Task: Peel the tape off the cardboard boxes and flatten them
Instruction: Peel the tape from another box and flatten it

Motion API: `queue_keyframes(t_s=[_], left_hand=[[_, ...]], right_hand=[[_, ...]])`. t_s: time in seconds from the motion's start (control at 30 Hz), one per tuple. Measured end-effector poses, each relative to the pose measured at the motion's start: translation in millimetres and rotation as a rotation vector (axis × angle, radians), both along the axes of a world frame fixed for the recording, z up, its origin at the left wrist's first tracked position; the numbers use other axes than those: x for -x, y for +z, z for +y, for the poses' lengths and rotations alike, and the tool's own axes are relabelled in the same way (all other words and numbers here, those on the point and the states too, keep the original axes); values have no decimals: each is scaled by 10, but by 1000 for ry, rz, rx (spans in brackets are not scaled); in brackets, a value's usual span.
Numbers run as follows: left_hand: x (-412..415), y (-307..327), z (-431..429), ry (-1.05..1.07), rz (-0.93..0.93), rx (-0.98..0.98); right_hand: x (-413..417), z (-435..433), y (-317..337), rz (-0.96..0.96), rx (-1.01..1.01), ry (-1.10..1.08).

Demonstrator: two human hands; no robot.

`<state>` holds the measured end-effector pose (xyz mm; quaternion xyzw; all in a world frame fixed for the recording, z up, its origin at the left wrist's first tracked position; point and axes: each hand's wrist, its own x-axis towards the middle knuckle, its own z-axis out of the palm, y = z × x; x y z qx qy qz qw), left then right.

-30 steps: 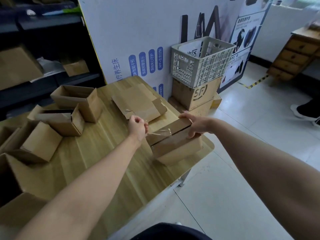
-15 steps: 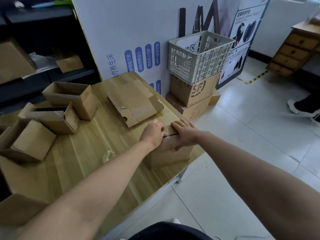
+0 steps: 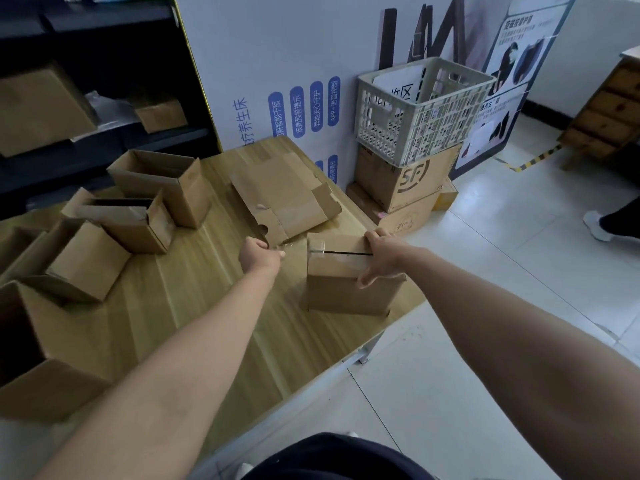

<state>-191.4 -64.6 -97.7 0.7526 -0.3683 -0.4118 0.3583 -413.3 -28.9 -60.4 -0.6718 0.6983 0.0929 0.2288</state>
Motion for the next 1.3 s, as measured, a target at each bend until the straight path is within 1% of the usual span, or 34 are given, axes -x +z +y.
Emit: queue_keyframes(t_s=[0.13, 0.23, 0.27, 0.3, 0.4, 0.47, 0.53, 0.57, 0.6, 0.67, 0.73, 0.77, 0.8, 0.83, 0.87, 0.93, 0.97, 1.0, 1.03, 1.07, 1.1, 1.17, 1.27, 1.3], left_hand=[[-32, -67, -44, 166, 94, -32], [-75, -69, -88, 223, 165, -37], [-66, -63, -86, 206, 167, -37], [-46, -69, -96, 151, 147, -34], [53, -114, -85, -116, 49, 5], [120, -131, -31, -276, 61, 11], [176, -78, 42, -372, 83, 28], [198, -33, 69, -425, 49, 37], [218, -6, 78, -488, -30, 39], [265, 43, 90, -538, -229, 48], [324, 95, 100, -559, -324, 102], [339, 91, 85, -568, -333, 114], [348, 97, 74, -561, -293, 125], [328, 92, 54, -507, -223, 126], [283, 108, 36, -419, -105, 127], [100, 160, -39, -126, 149, 89], [-48, 169, -84, -8, 245, 77], [-194, 181, -122, 47, 285, 80], [-311, 209, -148, 22, 255, 89], [-384, 237, -153, -62, 205, 98], [-396, 259, -128, -188, 126, 96], [-258, 229, -60, -403, 2, 77], [100, 148, 28, -600, -61, 92], [190, 120, 34, -643, -117, 106]], right_hand=[[-13, 46, -15, -11, -4, -11], [-36, 51, 1, -6, -17, -28], [-51, 47, 4, 5, -16, -32], [-71, 46, 5, 19, -16, -33], [-162, 36, -27, 3, -4, 0], [-235, 39, -54, -42, 17, 20], [-283, 26, -50, -82, 37, -2], [-298, 13, -48, -89, 46, -12], [-309, -1, -49, -89, 50, -15], [-319, -29, -54, -86, 44, -19], [-323, -49, -67, -89, 39, -24], [-325, -52, -66, -92, 38, -26], [-322, -58, -62, -97, 39, -29], [-318, -66, -58, -101, 37, -31], [-314, -71, -57, -103, 34, -33], [-303, -85, -57, -94, 24, -33], [-298, -101, -55, -90, 18, -36], [-299, -118, -57, -85, 7, -41], [-307, -133, -51, -79, -2, -40], [-324, -155, -45, -74, -11, -36], [-346, -177, -44, -66, -25, -35], [-385, -200, -33, -52, -54, -46], [-403, -198, -51, -40, -60, -70], [-405, -189, -56, -37, -54, -71]])
